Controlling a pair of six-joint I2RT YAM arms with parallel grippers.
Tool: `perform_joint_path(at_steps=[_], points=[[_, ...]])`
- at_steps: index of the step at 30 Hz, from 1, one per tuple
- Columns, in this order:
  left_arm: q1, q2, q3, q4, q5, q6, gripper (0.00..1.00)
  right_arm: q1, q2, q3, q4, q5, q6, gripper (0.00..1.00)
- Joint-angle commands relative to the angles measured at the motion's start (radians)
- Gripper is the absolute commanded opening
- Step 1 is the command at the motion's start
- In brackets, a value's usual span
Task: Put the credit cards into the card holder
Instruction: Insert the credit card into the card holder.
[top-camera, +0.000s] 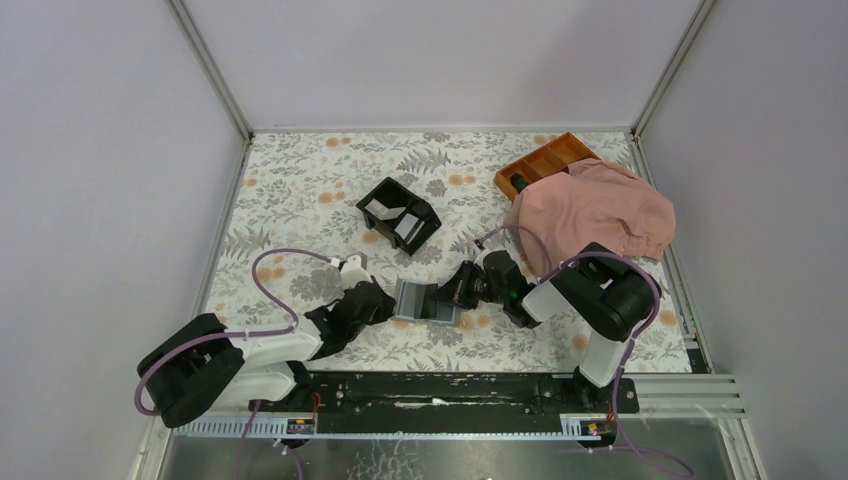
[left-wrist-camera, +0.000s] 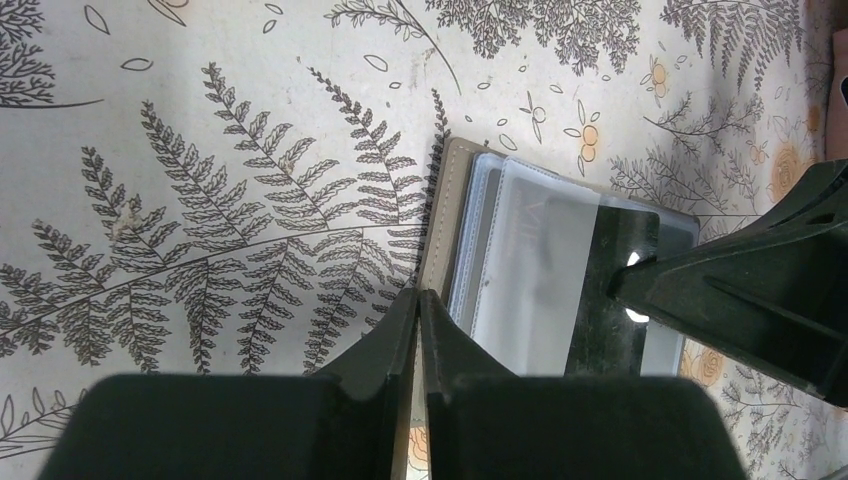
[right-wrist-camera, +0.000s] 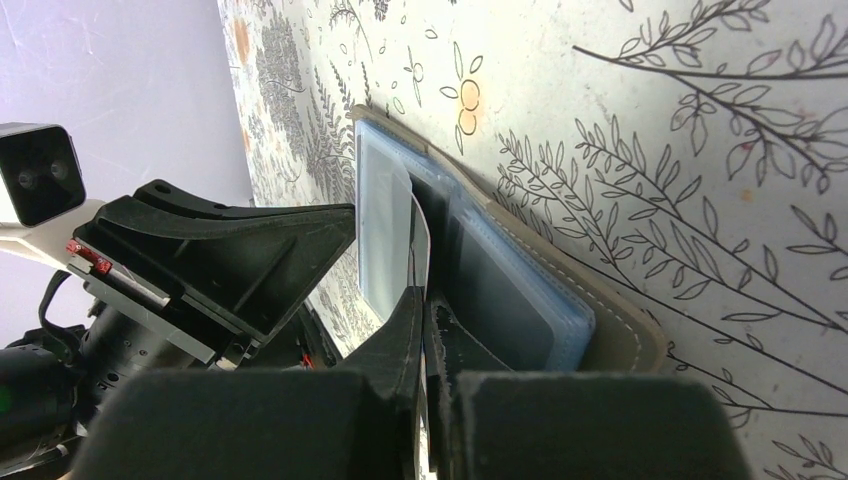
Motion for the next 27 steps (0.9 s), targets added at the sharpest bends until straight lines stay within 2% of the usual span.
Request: perform_joint_path(at_steps=[1, 13, 27], points=[[-0.004, 0.021, -0.028, 0.033, 0.016, 0.006, 0.09, 0.007, 0.014, 0.005, -0.053, 0.044, -0.044, 0.00], [-0.004, 0.029, -0.041, 0.047, 0.023, 0.003, 0.08, 0.006, -0.027, -0.017, -0.047, 0.101, -0.048, 0.00], [-0.005, 0.068, -0.032, 0.092, 0.052, 0.006, 0.07, 0.013, 0.048, 0.043, -0.075, 0.021, -0.059, 0.00]])
